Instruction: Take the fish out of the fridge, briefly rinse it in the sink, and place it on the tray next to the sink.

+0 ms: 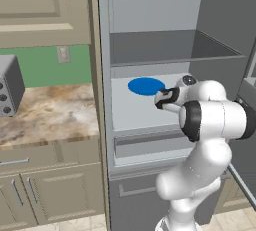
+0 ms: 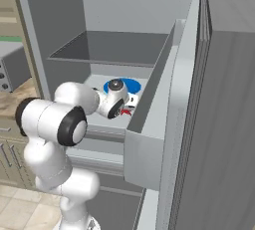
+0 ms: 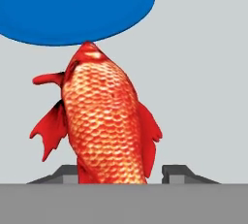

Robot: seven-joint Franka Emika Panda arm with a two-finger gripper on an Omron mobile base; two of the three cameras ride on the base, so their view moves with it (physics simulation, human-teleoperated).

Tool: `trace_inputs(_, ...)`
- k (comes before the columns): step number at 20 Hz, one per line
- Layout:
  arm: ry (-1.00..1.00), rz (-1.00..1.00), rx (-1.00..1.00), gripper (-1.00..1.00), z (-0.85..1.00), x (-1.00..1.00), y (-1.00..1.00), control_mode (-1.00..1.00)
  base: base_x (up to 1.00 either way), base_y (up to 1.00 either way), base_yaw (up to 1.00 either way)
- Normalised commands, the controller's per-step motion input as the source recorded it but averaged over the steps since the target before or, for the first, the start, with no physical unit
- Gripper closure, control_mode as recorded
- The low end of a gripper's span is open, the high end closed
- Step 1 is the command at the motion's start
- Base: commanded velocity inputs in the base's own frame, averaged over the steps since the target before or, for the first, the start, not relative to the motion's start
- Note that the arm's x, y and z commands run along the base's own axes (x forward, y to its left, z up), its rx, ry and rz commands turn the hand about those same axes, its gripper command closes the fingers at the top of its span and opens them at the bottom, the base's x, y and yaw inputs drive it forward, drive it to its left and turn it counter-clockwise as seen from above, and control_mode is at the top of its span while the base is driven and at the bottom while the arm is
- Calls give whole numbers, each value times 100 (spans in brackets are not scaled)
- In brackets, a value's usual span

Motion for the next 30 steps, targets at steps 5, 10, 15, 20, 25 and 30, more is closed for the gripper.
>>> trace_inputs(5,-14,0,0,100,98,-95,6,-100,0,0,0)
trace_inputs(10,1,0,0,100,100,-100,15,-100,0,0,0)
trace_inputs(15,14,0,0,100,100,-100,23,-100,0,0,0)
trace_inputs(20,20,0,1,100,96,-100,12,-100,0,0,0)
trace_inputs(25,3,1,0,100,91,-100,11,-100,0,0,0)
trace_inputs(30,-55,8,-8,100,77,-91,13,-100,0,0,0)
